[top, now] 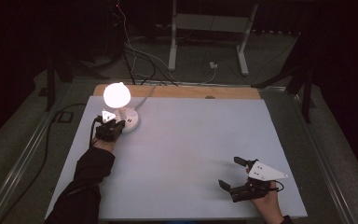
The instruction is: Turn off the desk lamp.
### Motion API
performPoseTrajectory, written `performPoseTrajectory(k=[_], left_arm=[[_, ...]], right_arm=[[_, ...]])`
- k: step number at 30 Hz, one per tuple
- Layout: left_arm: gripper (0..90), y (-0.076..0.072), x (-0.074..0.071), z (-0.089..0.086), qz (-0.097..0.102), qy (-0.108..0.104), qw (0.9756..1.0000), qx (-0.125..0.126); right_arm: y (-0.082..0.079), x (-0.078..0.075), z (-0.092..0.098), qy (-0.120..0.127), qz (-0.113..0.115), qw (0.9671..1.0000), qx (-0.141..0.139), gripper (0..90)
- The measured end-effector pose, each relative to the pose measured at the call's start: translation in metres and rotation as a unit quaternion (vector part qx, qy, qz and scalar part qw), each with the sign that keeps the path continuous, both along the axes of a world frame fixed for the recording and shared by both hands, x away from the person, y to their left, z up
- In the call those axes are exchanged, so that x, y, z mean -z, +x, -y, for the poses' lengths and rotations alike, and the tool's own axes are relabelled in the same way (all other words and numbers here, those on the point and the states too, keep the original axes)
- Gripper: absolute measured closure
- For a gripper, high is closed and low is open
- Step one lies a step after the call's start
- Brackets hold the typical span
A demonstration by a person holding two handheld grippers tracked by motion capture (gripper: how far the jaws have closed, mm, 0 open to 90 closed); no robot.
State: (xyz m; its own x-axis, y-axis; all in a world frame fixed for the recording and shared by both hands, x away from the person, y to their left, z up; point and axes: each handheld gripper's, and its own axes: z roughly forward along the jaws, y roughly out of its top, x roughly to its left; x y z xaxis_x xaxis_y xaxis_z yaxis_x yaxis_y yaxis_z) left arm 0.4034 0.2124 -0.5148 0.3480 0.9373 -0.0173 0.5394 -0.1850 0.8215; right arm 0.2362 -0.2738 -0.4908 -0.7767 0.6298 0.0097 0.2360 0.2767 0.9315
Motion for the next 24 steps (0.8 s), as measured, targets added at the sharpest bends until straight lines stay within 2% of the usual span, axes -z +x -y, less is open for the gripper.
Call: performPoseTrajectory(k=[4,6,8,10,12,15,19,20,24], left_arm=[[90.0,0.000,0.000,0.000,0.001,0.005,1.0000,-0.001],[90.0,0.000,0.001,-0.002,0.000,-0.002,1.0000,0.000],[90.0,0.000,0.000,0.000,0.001,0.007,1.0000,0.000],[90.0,0.000,0.001,0.000,0.000,-0.001,1.0000,0.003],[90.0,-0.002,0.002,0.002,0.009,0.015,0.9998,0.005],[90.0,-0.002,0.000,0.005,0.006,0.025,0.9997,0.004],[90.0,-0.001,-0.002,0.003,-0.002,0.018,0.9998,-0.002],[90.0,-0.001,-0.003,0.002,-0.001,0.008,1.0000,-0.001],[90.0,-0.004,-0.014,0.001,0.013,-0.002,0.9999,0.009]], right_arm=[[0.000,0.000,0.000,-0.001,0.000,1.0000,0.000,0.0],[0.000,0.000,0.000,0.000,0.000,1.0000,0.000,0.0],[0.000,0.000,0.000,-0.001,0.000,1.0000,0.000,0.0],[0.000,0.000,0.000,-0.001,0.000,1.0000,0.000,0.0],[0.000,0.000,0.000,-0.001,-0.002,1.0000,0.000,0.0],[0.000,0.001,-0.001,-0.003,-0.002,1.0000,0.000,0.0],[0.000,0.001,-0.001,-0.004,-0.002,1.0000,0.000,0.0],[0.000,0.001,-0.001,-0.004,-0.001,1.0000,-0.001,0.0],[0.000,0.001,0.000,-0.003,-0.002,1.0000,0.000,0.0]])
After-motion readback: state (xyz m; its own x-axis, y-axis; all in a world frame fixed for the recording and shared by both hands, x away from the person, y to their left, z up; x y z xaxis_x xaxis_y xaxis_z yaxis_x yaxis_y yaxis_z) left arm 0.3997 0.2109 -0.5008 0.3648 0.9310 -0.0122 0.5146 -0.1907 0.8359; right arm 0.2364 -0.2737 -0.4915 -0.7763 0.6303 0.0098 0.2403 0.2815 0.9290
